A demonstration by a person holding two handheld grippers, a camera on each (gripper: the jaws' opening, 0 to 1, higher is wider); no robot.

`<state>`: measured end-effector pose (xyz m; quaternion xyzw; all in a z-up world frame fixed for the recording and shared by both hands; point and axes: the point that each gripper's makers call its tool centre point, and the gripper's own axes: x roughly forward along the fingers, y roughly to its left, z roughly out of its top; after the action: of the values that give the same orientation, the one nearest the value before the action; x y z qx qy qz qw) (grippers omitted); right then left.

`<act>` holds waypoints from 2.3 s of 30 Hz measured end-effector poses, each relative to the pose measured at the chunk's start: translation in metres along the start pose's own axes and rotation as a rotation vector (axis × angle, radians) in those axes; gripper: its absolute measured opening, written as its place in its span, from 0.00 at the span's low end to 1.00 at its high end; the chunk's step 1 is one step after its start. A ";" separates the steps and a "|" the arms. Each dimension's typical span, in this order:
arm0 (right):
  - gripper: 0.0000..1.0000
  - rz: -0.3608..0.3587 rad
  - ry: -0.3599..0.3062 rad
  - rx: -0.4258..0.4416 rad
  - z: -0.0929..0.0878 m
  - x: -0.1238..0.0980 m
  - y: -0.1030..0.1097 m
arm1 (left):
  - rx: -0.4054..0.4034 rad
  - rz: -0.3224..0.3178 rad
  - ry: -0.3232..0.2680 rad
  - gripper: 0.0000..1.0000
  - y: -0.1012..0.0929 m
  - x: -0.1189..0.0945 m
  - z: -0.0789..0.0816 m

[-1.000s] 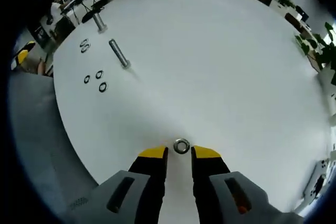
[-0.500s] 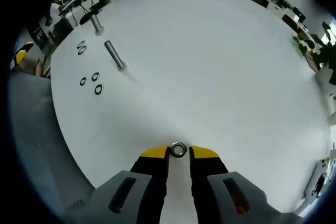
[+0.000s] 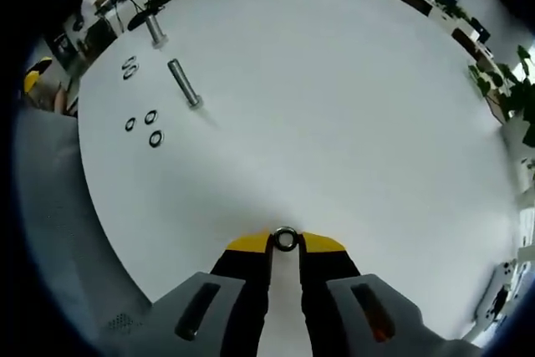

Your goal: Place the washer onto the threaded stud by aligning its center hole with the stud, sliding it down to the base, and recovering from edge contact or off-axis alignment until the washer reaches the visible bottom stop.

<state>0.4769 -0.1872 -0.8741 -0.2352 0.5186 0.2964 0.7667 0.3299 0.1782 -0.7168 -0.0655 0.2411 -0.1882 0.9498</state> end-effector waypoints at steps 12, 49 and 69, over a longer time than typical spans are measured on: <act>0.14 0.007 -0.076 -0.066 0.029 -0.008 0.010 | -0.001 0.004 0.003 0.22 0.000 0.000 0.000; 0.14 0.059 -0.395 -0.417 0.132 -0.026 0.075 | -0.004 0.008 0.008 0.22 0.001 0.000 -0.001; 0.14 0.040 -0.393 -0.472 0.139 -0.018 0.091 | -0.005 0.007 0.021 0.22 0.001 0.001 -0.003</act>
<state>0.4989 -0.0330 -0.8136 -0.3346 0.2819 0.4637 0.7705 0.3294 0.1792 -0.7201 -0.0648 0.2515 -0.1850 0.9478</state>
